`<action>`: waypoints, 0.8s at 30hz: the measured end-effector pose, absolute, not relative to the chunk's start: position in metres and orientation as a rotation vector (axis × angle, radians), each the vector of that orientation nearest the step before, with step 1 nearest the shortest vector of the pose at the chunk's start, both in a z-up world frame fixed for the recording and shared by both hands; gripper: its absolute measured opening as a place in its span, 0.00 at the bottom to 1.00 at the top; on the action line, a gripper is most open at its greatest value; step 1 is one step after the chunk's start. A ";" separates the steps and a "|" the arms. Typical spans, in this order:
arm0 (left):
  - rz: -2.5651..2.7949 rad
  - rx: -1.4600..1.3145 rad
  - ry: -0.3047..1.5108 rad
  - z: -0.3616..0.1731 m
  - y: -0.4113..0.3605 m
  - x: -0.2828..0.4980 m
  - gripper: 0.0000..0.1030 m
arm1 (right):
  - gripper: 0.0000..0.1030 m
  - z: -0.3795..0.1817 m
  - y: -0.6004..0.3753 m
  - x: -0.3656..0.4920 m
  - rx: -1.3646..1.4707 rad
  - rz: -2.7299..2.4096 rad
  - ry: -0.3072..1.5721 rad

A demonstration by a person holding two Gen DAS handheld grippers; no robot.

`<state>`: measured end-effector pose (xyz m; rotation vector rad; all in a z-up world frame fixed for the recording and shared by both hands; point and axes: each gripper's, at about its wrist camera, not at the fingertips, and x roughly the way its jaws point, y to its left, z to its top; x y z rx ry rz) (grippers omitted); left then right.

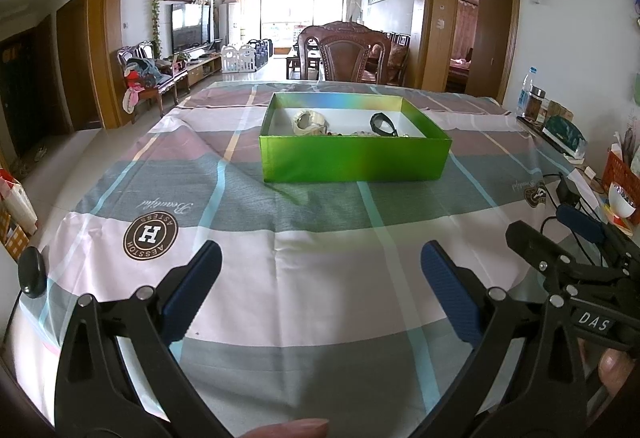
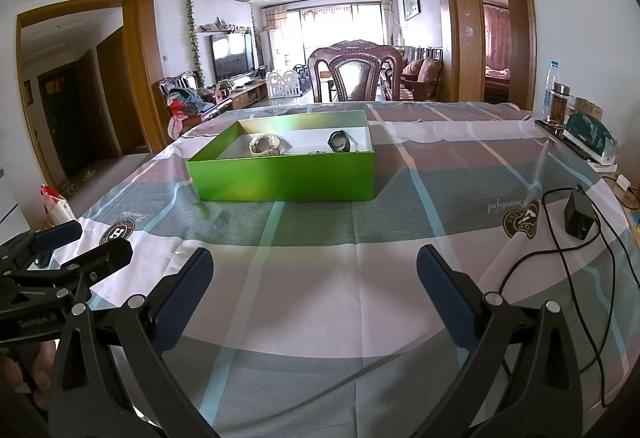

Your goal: Organize jewelry

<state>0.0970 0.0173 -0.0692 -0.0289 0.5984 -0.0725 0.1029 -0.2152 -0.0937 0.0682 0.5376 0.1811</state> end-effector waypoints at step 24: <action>-0.081 -0.021 0.596 -0.070 0.013 0.094 0.96 | 0.96 -0.096 -0.214 0.103 0.070 0.181 0.547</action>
